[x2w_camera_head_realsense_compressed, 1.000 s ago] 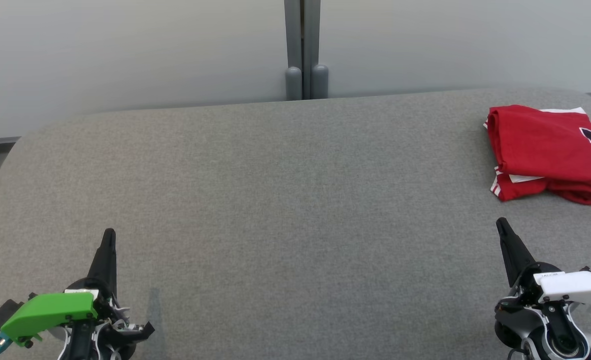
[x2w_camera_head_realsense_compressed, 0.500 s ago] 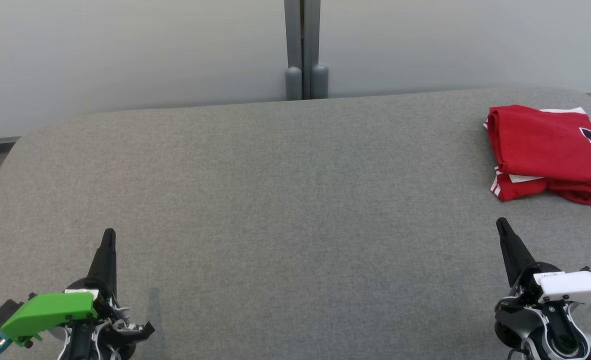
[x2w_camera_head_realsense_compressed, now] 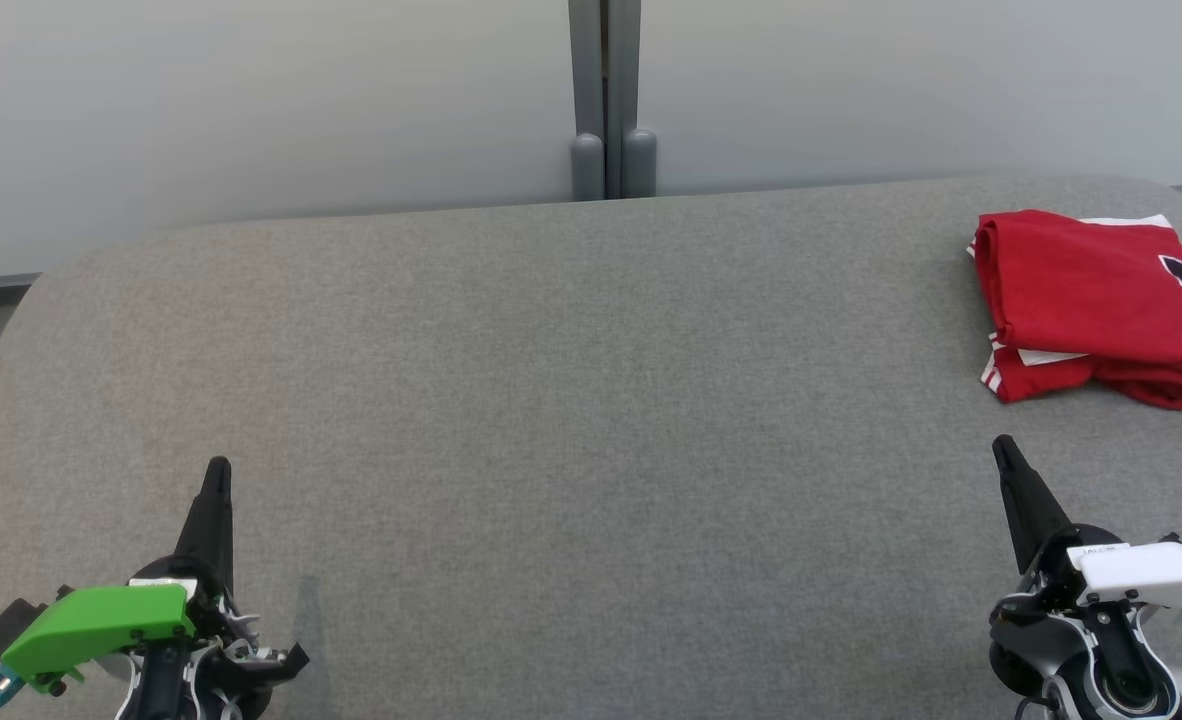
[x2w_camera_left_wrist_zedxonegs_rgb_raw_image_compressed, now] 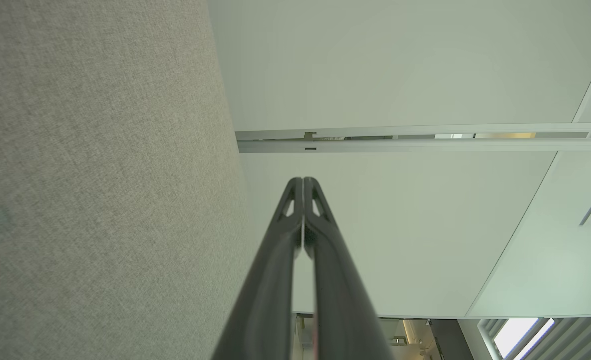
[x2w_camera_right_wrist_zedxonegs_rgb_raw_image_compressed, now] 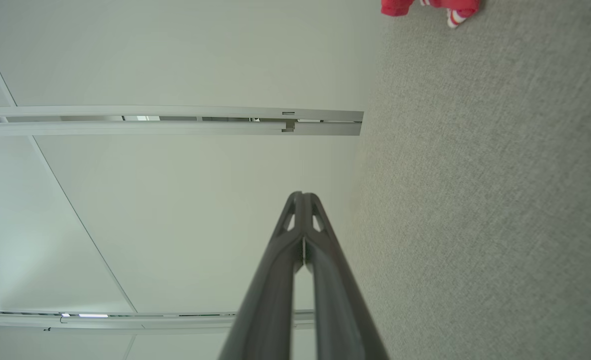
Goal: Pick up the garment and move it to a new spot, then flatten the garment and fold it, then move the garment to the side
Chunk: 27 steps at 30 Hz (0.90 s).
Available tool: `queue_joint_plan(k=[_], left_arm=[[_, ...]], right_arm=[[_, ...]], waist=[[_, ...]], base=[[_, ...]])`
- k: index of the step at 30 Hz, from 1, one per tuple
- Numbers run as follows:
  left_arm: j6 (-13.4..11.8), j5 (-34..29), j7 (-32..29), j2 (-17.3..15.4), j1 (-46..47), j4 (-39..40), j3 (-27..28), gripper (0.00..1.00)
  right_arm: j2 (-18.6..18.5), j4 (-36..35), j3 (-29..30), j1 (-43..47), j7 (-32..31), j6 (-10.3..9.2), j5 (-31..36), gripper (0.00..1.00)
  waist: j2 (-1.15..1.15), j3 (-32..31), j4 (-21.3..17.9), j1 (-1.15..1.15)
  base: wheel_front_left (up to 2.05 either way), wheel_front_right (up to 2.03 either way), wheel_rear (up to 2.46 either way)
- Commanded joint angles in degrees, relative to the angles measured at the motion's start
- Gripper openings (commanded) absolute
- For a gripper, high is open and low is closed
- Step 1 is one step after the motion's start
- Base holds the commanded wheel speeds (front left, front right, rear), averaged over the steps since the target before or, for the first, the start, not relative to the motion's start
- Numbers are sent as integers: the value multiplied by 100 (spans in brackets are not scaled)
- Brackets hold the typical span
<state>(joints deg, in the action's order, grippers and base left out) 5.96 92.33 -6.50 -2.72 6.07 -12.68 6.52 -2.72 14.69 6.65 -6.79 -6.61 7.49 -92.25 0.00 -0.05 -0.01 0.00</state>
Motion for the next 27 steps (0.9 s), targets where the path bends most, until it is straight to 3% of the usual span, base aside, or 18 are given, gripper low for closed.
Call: queue_joint_plan(k=[1,27], left_arm=[[-13,16,-19,-40,70,21,17,0],[-13,14,-20,-39,70,21,18,0]], right_arm=[[-30,-22,12,-36,-22,0,-11,0],[-30,-21,12,-37,-22,0,-11,0]], waist=[[0,0,0,0],[0,0,0,0]], base=[[0,0,0],[0,0,0]])
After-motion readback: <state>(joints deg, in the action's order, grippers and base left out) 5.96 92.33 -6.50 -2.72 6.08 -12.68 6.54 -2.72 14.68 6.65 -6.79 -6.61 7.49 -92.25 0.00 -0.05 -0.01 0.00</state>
